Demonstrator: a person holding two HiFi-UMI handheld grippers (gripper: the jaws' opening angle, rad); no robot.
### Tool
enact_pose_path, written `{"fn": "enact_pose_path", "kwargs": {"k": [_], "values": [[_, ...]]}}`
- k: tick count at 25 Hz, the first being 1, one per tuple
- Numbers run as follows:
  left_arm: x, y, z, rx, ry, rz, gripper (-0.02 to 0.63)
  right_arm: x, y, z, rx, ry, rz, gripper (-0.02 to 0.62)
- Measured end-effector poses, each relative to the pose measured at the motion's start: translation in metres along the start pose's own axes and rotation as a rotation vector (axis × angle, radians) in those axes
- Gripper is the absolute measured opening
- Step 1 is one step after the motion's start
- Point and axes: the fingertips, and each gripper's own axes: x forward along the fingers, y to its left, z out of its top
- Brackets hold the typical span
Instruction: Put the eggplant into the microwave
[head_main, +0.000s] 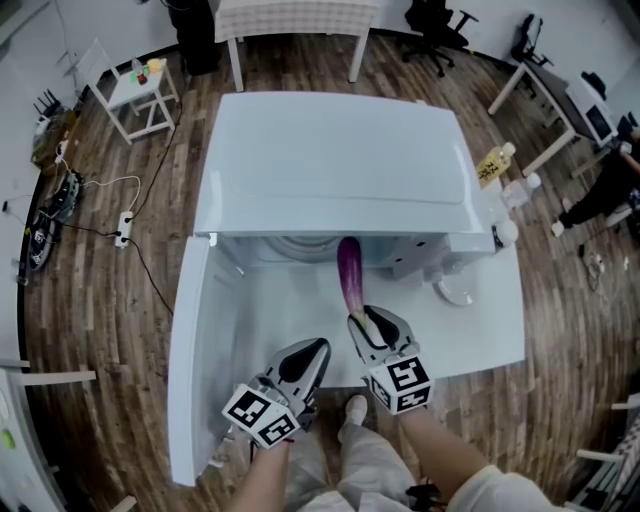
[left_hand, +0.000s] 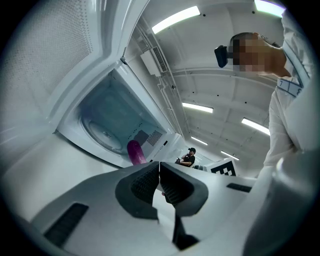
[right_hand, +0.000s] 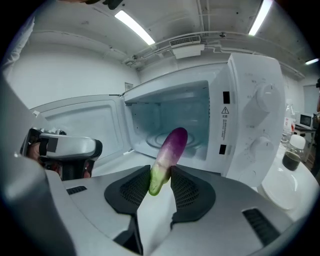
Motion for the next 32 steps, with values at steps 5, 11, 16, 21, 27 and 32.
{"fn": "enact_pose_path", "kwargs": {"k": [5, 11, 16, 21, 27, 32], "values": [[0.005, 0.005, -0.002, -0.004, -0.004, 0.010, 0.002, 0.016, -0.004, 0.014, -0.005, -0.015, 0.014, 0.146], [0.013, 0.014, 0.002, 0.004, -0.014, 0.028, 0.002, 0.029, -0.004, 0.026, -0.023, -0.030, 0.029, 0.146], [0.017, 0.021, 0.005, 0.003, -0.023, 0.044, 0.002, 0.038, -0.009, 0.034, -0.022, -0.040, 0.028, 0.146], [0.021, 0.024, 0.005, 0.001, -0.026, 0.050, 0.002, 0.047, -0.011, 0.038, -0.027, -0.039, 0.032, 0.146], [0.023, 0.029, 0.005, 0.000, -0.021, 0.061, 0.002, 0.058, -0.015, 0.045, -0.028, -0.033, 0.037, 0.146], [0.024, 0.034, 0.007, 0.000, -0.023, 0.070, 0.002, 0.072, -0.020, 0.053, -0.038, -0.025, 0.046, 0.146]]}}
